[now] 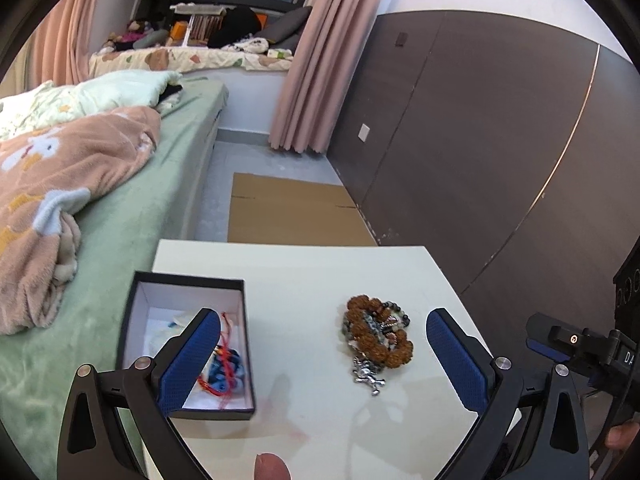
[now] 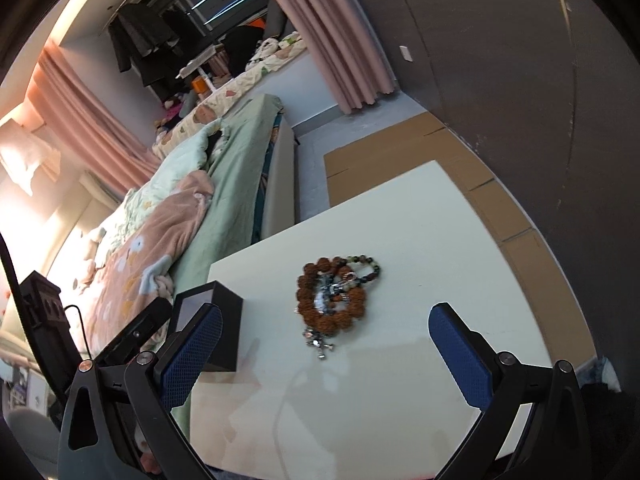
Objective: Organize jewelry
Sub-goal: 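Open both grippers over the box and withdraw from it, then grasp the brown rudraksha bead bracelet with the left gripper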
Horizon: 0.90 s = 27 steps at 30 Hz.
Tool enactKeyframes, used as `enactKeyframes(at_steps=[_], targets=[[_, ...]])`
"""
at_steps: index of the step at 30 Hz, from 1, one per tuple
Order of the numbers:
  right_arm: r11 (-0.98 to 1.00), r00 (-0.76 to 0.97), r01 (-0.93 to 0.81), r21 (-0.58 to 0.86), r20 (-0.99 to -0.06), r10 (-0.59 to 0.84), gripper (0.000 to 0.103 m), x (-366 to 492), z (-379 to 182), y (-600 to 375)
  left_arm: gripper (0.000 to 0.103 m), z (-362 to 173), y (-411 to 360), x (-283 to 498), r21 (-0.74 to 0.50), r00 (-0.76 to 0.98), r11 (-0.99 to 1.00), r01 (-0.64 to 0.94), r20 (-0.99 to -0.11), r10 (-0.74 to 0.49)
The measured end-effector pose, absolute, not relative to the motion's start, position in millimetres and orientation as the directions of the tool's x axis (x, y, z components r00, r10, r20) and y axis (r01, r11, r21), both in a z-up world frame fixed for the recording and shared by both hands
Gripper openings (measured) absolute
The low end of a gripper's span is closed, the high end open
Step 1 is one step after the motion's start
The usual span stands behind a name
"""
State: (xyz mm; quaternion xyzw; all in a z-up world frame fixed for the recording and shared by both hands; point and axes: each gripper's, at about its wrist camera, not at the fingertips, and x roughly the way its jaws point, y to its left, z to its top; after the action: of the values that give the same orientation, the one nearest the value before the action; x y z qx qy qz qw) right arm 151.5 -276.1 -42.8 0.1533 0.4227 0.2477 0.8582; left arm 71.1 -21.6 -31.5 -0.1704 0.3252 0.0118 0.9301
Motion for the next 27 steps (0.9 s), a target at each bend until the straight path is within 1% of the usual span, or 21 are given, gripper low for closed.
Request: enactKeyframes(at_steps=[7,10,11,12,13,14,15,17,21,25,27], targets=[[0.84,0.525,-0.219,0.496,-0.666,0.53,0.103,160,-48,-301,0.102,-40,-39,83,-0.317,0.768,0.945,-0.078,-0.624,-0.146],[0.842,0.525,-0.18,0.508,-0.675,0.519,0.102,166,-52,-311,0.099,-41,-45,88,-0.307,0.773,0.95,-0.058,-0.615,-0.152],[0.841,0.522,-0.169,0.515,-0.677,0.519,0.101,167,-53,-313,0.096,-41,-47,90,-0.309,0.775,0.95,-0.053,-0.613,-0.156],[0.839,0.517,-0.156,0.522,-0.68,0.519,0.1,169,-55,-315,0.089,-43,-48,92,-0.316,0.774,0.948,-0.047,-0.612,-0.166],[0.838,0.511,-0.145,0.527,-0.685,0.519,0.099,172,-57,-317,0.086,-45,-49,95,-0.325,0.769,0.945,-0.042,-0.614,-0.177],[0.839,0.503,-0.133,0.528,-0.693,0.516,0.099,174,-59,-318,0.077,-47,-49,98,-0.333,0.761,0.942,-0.039,-0.621,-0.188],[0.839,0.495,-0.123,0.53,-0.7,0.515,0.099,176,-61,-319,0.071,-50,-50,102,-0.337,0.751,0.941,-0.038,-0.631,-0.195],[0.83,0.476,-0.113,0.546,-0.704,0.528,0.099,181,-66,-319,0.065,-58,-52,108,-0.343,0.733,0.938,-0.041,-0.649,-0.205],[0.818,0.453,-0.095,0.568,-0.707,0.543,0.098,188,-72,-318,0.058,-71,-55,120,-0.371,0.706,0.928,-0.035,-0.666,-0.24],[0.818,0.441,-0.067,0.571,-0.719,0.538,0.098,196,-79,-315,0.058,-83,-60,132,-0.374,0.689,0.927,-0.038,-0.681,-0.246],[0.815,0.427,-0.05,0.577,-0.726,0.539,0.098,202,-85,-312,0.05,-90,-60,140,-0.401,0.67,0.915,-0.039,-0.69,-0.274]])
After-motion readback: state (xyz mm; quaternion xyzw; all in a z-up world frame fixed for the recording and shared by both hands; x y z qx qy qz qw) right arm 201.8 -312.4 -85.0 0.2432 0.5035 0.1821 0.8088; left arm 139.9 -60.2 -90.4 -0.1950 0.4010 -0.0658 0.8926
